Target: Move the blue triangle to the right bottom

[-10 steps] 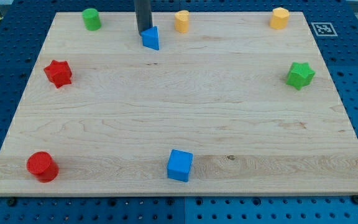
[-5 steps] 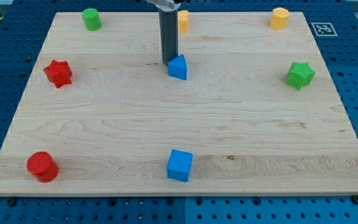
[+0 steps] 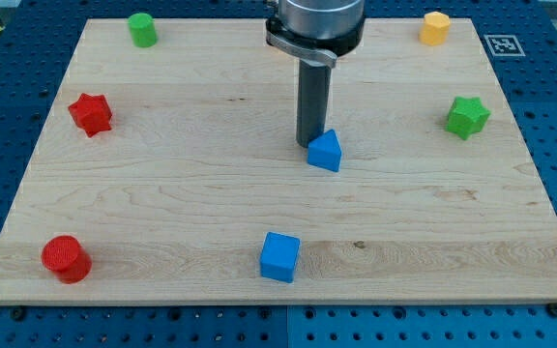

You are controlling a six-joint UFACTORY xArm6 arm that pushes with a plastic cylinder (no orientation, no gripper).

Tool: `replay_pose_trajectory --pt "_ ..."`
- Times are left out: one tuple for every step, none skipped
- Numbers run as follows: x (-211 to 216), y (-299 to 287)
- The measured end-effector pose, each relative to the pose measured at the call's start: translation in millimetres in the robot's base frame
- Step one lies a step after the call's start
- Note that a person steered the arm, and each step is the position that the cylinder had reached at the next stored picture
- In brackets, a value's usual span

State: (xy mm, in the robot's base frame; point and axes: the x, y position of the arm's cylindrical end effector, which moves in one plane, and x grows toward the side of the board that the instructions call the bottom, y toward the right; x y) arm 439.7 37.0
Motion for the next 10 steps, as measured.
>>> replay_pose_trajectory --pt "19.7 17.0" --pt "33.2 33.0" --pt "36.1 33.1" --pt "58.8 37.7" --pt "76.4 48.7" --pt "87.9 59.8" --pt "106.8 60.7" --pt "117.8 60.7" --pt "119.9 60.7" --pt "126.5 63.0"
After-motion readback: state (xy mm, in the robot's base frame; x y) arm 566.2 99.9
